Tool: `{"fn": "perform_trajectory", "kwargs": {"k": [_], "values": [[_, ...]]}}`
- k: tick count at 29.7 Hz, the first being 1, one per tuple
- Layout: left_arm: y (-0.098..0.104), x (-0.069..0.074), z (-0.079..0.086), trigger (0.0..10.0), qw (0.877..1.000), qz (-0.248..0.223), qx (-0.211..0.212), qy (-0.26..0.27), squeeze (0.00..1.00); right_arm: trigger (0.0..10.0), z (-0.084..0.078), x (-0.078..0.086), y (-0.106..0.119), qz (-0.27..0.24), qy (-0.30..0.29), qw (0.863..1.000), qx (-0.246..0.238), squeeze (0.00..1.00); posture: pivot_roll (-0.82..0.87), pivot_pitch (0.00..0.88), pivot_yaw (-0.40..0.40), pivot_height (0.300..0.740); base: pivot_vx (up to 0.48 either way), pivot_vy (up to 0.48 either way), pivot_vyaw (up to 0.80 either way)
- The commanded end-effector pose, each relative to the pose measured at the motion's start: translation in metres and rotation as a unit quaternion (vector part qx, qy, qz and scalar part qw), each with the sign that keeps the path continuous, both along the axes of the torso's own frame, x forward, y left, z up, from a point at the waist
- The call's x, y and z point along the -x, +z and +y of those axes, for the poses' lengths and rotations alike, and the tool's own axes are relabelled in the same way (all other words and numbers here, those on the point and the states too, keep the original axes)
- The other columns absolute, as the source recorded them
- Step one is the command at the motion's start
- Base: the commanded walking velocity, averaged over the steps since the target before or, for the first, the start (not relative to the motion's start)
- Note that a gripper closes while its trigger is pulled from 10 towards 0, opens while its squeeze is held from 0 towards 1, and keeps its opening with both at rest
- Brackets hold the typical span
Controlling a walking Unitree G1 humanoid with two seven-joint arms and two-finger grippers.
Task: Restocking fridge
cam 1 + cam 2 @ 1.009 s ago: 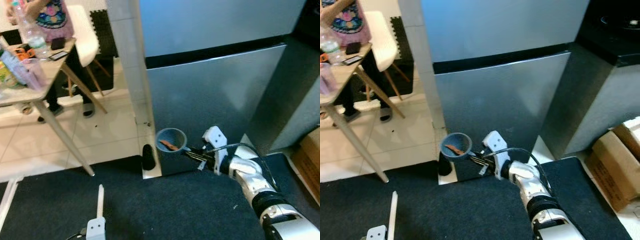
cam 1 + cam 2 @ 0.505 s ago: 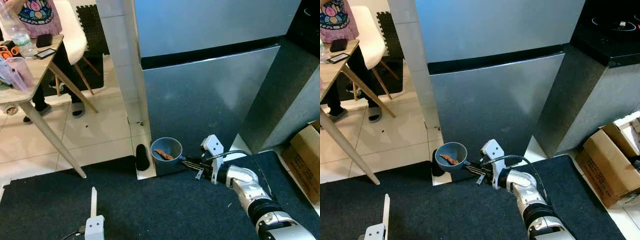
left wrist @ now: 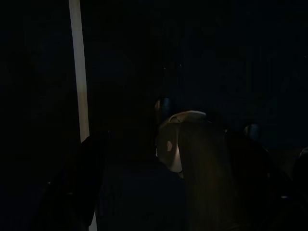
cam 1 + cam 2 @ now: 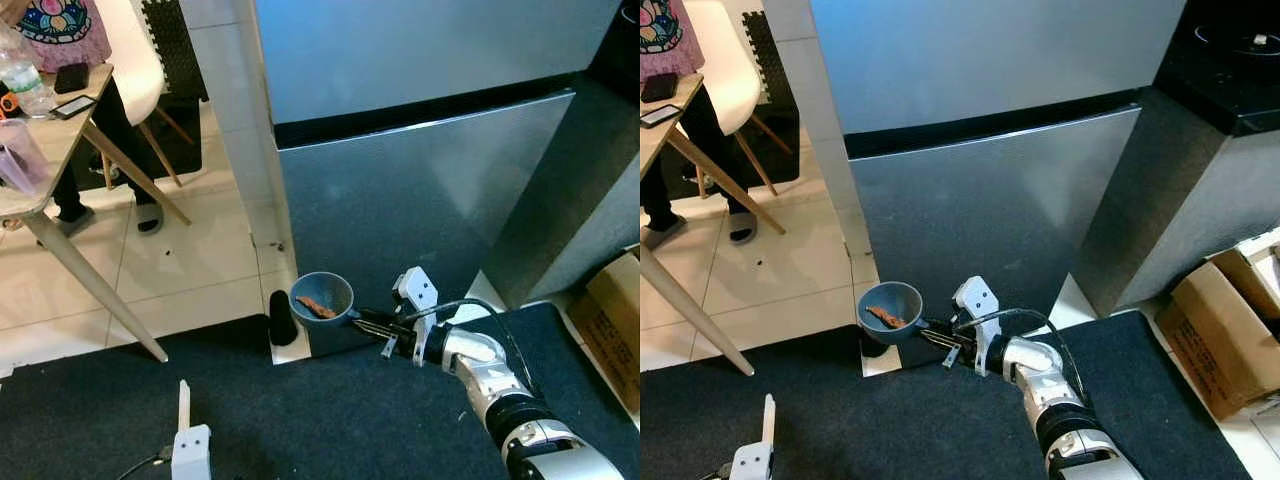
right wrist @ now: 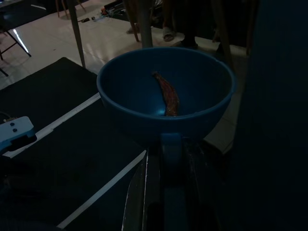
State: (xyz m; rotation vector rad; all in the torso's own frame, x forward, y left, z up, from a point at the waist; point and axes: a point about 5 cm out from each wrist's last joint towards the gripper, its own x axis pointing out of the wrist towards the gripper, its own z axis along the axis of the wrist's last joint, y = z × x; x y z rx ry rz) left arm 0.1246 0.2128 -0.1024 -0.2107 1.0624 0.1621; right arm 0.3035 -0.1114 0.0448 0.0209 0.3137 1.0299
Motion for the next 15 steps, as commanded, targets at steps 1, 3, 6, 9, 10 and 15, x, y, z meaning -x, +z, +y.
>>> {"fn": "perform_trajectory", "kwargs": {"k": [1, 3, 6, 9, 10, 15], "values": [[-0.0001, 0.0034, 0.0044, 10.0, 1.000, 0.003, -0.007, -0.004, 0.00, 10.0, 0.0006, -0.0025, 0.0053, -0.011, 0.002, 1.000, -0.011, 0.00, -0.02, 0.000, 0.037, 0.740, 0.330, 0.000, 0.00], [-0.0002, 0.0034, 0.0039, 10.0, 1.000, 0.003, -0.006, -0.004, 0.00, 10.0, 0.0011, -0.0031, 0.0067, -0.014, 0.003, 1.000, -0.013, 0.00, -0.02, 0.000, 0.037, 0.740, 0.337, 0.000, 0.00], [-0.0001, 0.0026, 0.0029, 10.0, 1.000, 0.001, -0.005, -0.005, 0.00, 10.0, 0.0022, -0.0035, 0.0076, -0.016, 0.005, 1.000, -0.015, 0.00, -0.02, 0.000, 0.035, 0.740, 0.335, 0.000, 0.00], [0.0002, 0.0012, 0.0019, 10.0, 1.000, -0.001, -0.004, -0.006, 0.00, 10.0, 0.0038, -0.0030, 0.0078, -0.016, 0.011, 1.000, -0.018, 0.00, -0.02, 0.000, 0.035, 0.740, 0.334, 0.000, 0.00], [0.0003, 0.0009, 0.0020, 10.0, 1.000, -0.001, -0.004, -0.006, 0.00, 10.0, 0.0041, -0.0028, 0.0078, -0.016, 0.012, 1.000, -0.019, 0.00, -0.02, 0.000, 0.037, 0.740, 0.337, 0.000, 0.00], [0.0011, -0.0011, 0.0030, 10.0, 1.000, -0.006, -0.006, -0.005, 0.00, 10.0, 0.0039, -0.0019, 0.0073, -0.015, 0.014, 1.000, -0.021, 0.00, -0.02, 0.000, 0.039, 0.740, 0.311, 0.000, 0.00]]}}
